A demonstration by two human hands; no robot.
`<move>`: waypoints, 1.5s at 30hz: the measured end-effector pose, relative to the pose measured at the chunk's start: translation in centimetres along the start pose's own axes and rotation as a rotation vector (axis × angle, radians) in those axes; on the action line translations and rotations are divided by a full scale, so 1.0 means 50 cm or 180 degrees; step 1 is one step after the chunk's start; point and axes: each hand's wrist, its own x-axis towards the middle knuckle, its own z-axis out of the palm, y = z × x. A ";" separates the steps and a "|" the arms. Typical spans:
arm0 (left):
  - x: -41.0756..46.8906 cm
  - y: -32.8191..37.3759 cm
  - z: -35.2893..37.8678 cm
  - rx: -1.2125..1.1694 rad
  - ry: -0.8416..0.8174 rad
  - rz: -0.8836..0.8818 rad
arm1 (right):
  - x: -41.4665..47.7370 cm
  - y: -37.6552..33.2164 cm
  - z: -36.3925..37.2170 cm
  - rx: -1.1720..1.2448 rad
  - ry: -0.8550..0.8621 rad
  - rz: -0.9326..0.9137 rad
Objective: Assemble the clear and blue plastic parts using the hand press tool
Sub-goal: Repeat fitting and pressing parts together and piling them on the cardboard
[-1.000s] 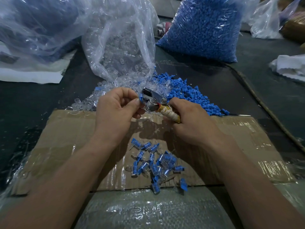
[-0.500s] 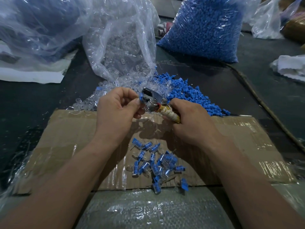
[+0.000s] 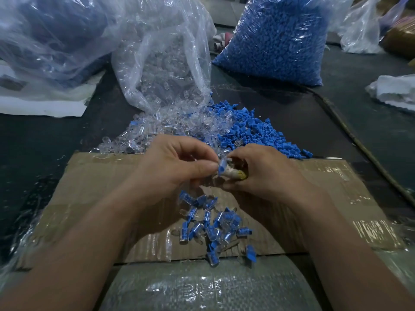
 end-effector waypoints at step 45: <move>0.046 -0.069 -0.013 0.3304 0.0946 0.0096 | 0.031 0.051 0.010 0.0327 0.1197 0.0833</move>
